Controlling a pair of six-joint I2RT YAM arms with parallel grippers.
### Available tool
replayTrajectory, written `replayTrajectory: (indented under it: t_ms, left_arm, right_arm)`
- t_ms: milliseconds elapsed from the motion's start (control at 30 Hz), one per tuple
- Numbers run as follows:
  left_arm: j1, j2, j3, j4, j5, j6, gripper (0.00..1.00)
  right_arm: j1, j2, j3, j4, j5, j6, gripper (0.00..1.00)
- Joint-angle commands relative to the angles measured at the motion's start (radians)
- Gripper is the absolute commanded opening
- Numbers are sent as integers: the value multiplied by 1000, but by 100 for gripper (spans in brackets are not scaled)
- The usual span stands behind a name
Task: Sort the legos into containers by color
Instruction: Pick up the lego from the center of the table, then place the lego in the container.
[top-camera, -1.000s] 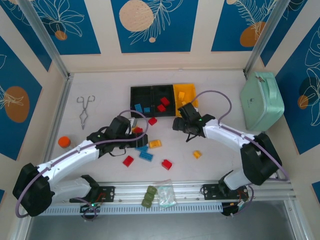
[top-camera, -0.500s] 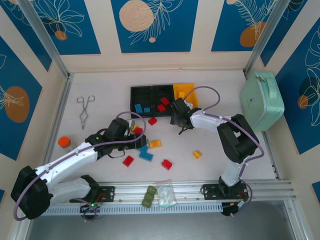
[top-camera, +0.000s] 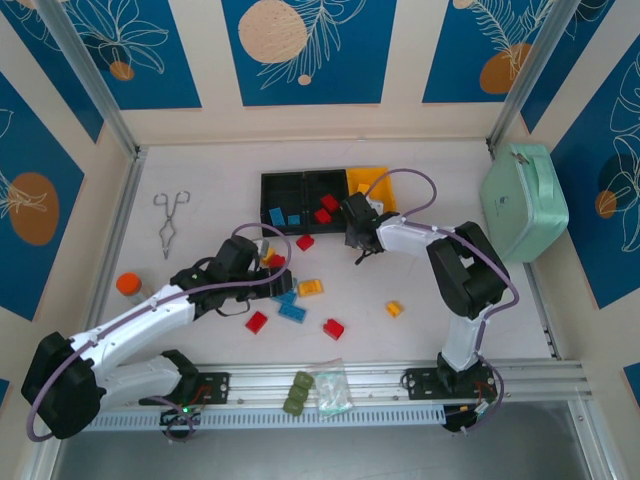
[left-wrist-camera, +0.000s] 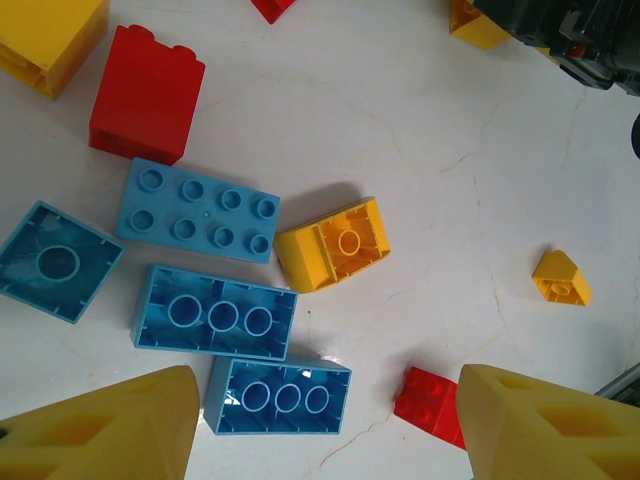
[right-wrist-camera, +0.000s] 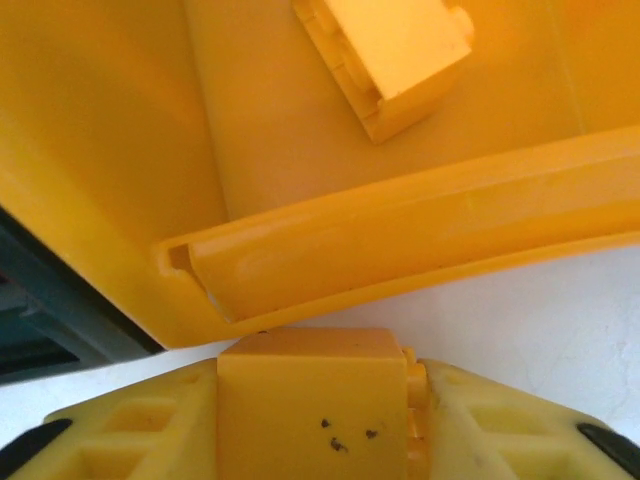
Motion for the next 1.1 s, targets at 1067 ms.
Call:
replayTrajectory:
  t_ms: [1067]
  left_arm:
    - [-53,171,124,203,87,8,68]
  right_arm:
    - [-162,-130,203,-202,-209,-107,36]
